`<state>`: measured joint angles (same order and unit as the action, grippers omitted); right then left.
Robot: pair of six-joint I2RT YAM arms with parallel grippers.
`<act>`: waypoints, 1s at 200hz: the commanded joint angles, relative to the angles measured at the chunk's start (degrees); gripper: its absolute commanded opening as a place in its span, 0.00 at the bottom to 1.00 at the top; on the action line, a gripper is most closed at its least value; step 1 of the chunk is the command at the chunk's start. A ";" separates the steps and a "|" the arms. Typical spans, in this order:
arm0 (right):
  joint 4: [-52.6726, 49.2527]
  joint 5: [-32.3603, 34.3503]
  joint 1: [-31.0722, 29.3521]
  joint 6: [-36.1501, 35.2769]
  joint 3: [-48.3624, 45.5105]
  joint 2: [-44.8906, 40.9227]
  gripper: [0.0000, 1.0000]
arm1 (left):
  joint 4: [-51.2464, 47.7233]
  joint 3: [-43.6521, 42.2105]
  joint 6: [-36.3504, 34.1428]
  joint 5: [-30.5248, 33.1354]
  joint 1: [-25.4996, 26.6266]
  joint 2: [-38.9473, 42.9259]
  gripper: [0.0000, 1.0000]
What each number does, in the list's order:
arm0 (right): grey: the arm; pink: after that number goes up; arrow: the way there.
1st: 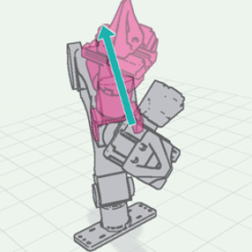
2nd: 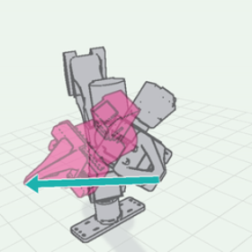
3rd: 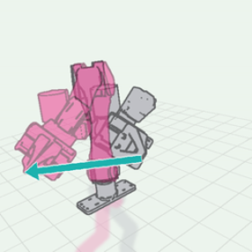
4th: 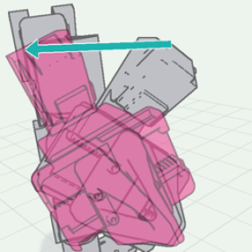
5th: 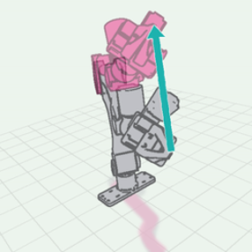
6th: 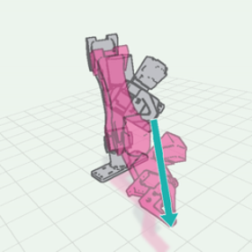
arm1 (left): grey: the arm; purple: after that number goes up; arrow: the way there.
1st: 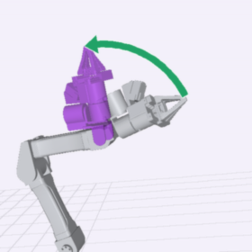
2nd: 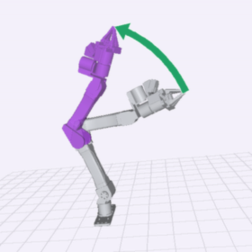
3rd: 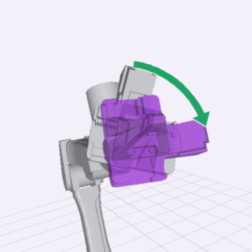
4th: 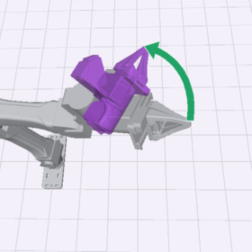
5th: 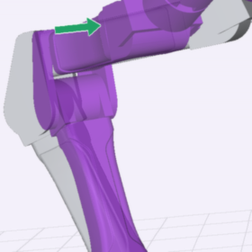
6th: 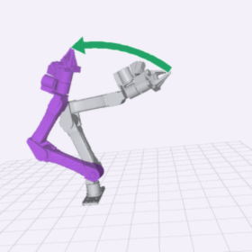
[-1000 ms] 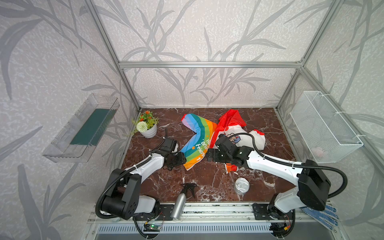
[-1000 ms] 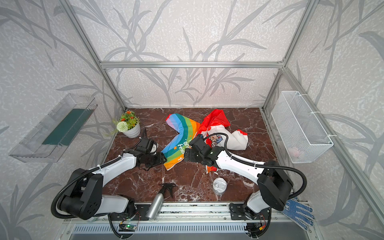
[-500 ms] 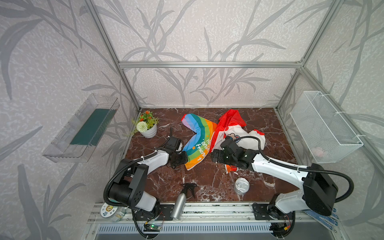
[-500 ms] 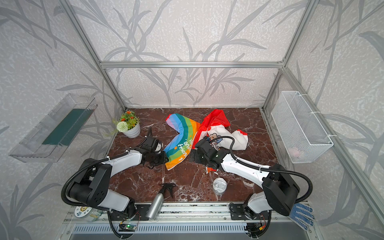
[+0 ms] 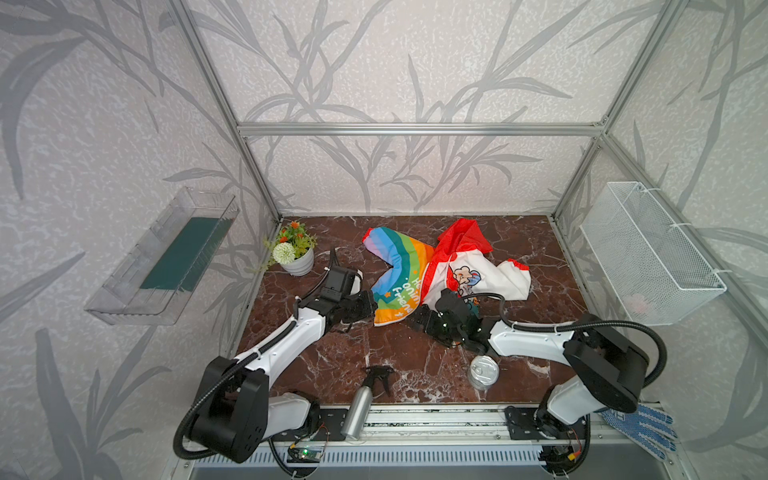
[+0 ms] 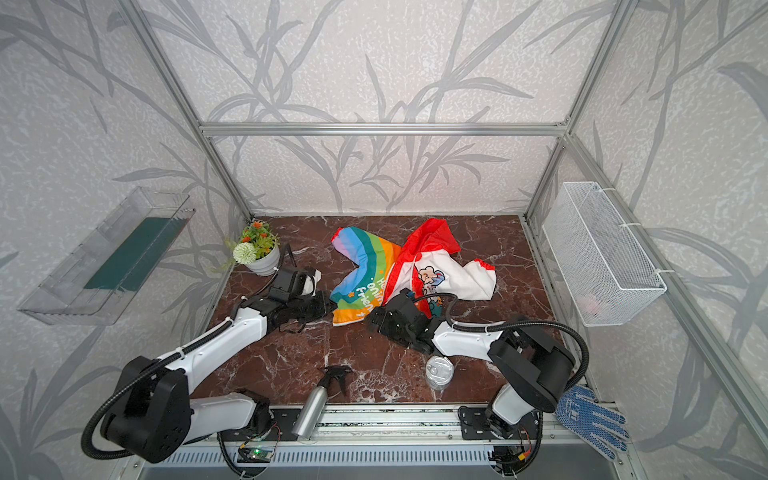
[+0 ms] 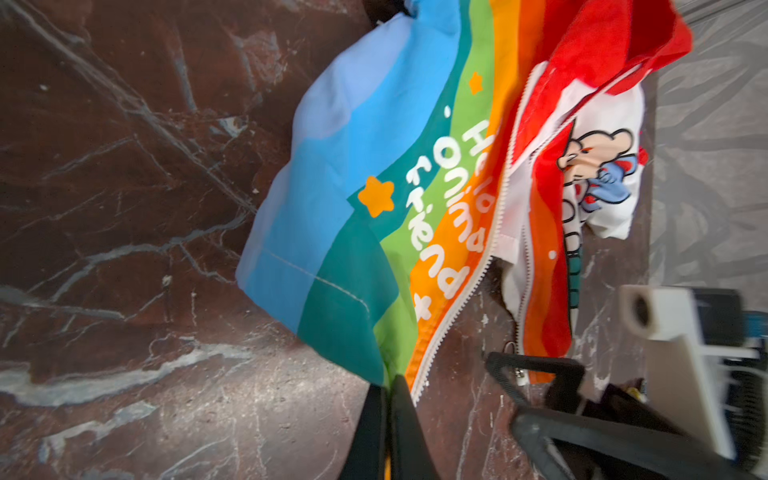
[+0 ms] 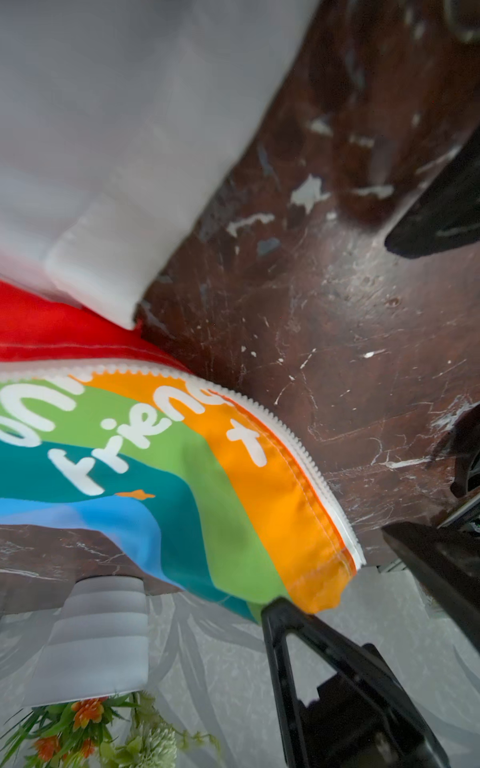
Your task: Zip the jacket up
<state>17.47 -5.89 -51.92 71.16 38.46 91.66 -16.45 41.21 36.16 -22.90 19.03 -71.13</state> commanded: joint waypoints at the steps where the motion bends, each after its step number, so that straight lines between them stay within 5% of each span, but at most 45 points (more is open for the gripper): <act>1: 13.25 1.82 -2.76 7.13 -0.93 2.36 0.98 | -2.84 1.33 2.68 -2.75 0.22 2.27 0.00; 61: 30.25 4.59 -6.26 10.29 -1.57 9.08 0.91 | -2.67 1.61 4.43 -7.19 0.21 3.05 0.00; 111: 39.68 5.86 -8.02 10.98 -1.46 12.75 0.68 | -2.16 1.86 5.45 -8.49 0.14 2.80 0.00; 200: 50.66 10.78 -8.09 9.84 -3.17 14.72 0.59 | -0.48 1.64 6.98 -9.52 0.05 3.06 0.00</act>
<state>63.05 1.72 -59.68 82.04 36.38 106.26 -17.91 41.21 42.09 -31.35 19.05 -69.08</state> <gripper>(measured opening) 0.614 0.048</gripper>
